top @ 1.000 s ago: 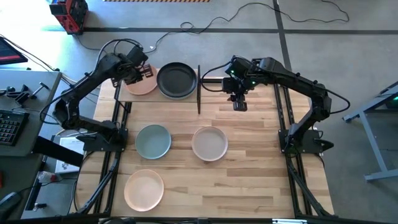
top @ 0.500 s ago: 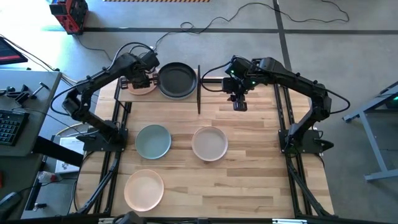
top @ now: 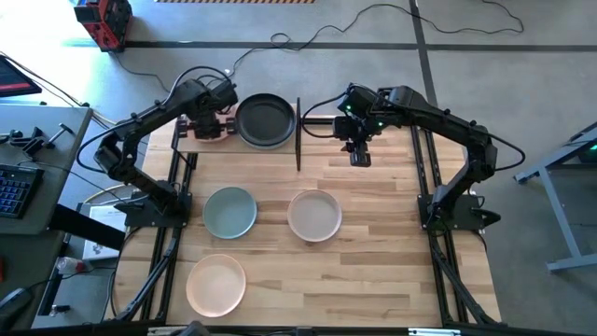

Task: Place and stack plates onto a shelf
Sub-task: Put the orange plate on the shelf

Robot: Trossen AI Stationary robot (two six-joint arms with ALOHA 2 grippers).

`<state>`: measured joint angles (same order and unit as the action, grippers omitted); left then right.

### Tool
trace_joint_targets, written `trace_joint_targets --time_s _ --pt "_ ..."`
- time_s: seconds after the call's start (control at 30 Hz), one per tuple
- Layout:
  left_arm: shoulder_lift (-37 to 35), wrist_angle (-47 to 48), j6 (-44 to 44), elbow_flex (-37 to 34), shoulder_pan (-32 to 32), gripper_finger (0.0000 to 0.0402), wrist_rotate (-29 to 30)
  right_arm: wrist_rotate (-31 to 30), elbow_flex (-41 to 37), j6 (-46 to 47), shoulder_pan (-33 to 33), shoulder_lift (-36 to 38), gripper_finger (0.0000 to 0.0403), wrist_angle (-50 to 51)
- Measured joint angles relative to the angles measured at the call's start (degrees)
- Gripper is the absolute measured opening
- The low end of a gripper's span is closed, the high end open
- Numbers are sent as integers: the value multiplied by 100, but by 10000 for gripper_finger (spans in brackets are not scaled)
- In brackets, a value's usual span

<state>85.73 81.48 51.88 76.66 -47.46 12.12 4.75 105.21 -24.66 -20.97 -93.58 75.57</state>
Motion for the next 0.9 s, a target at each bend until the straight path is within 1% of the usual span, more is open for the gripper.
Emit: trace_joint_targets --time_s 0.1,0.37,0.6,0.7,0.9 --pt "0 90 0 0 0 30 -18 0 0 9 0 0 135 0" --pt "0 266 -4 0 -4 30 -304 0 0 24 0 0 135 1" --pt "-27 274 -7 0 -2 30 -228 0 0 81 0 0 135 4" --pt "-149 274 -7 0 -2 30 -214 0 0 172 0 0 135 4" --pt "-723 190 -144 2 20 30 -132 0 0 350 0 0 135 2"
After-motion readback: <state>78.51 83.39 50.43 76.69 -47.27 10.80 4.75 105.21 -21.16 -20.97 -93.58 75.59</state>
